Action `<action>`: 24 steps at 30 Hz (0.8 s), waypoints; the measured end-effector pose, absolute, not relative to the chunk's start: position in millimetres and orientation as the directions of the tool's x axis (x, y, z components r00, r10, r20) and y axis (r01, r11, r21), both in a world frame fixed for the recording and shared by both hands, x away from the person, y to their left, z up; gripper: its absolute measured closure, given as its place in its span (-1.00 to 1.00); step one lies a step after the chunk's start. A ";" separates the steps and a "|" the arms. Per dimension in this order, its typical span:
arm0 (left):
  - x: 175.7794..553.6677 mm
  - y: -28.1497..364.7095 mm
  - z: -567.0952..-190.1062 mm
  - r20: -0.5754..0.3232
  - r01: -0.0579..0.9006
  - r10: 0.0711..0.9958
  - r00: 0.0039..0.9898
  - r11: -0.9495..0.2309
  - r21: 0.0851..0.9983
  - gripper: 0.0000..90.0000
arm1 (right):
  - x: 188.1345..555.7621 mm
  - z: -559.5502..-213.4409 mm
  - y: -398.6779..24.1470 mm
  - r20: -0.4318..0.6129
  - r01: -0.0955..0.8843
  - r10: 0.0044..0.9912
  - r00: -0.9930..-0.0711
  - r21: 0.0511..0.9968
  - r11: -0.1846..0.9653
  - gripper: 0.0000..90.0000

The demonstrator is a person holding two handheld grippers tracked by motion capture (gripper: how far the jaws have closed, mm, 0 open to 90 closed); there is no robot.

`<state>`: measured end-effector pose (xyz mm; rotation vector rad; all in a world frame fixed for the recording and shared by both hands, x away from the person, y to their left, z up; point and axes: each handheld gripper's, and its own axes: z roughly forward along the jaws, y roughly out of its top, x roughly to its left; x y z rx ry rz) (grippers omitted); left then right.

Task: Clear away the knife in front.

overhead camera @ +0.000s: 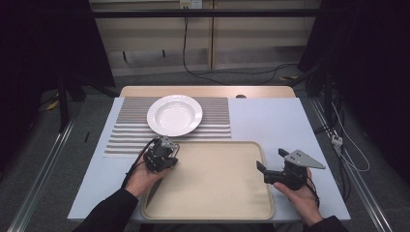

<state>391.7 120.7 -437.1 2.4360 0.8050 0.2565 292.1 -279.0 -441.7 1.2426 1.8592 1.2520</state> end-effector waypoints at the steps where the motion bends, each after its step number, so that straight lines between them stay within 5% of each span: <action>1: 391.6 121.3 -436.9 0.008 0.492 0.599 0.801 -0.666 0.560 1.00 | 292.1 -441.7 -279.1 0.039 0.379 0.913 -0.405 0.916 0.129 -0.86; 24: 387.8 144.0 -436.5 0.025 0.519 0.639 0.769 -0.647 0.558 1.00 | 292.4 -441.9 -278.7 0.038 0.381 0.914 -0.405 0.915 0.131 -0.86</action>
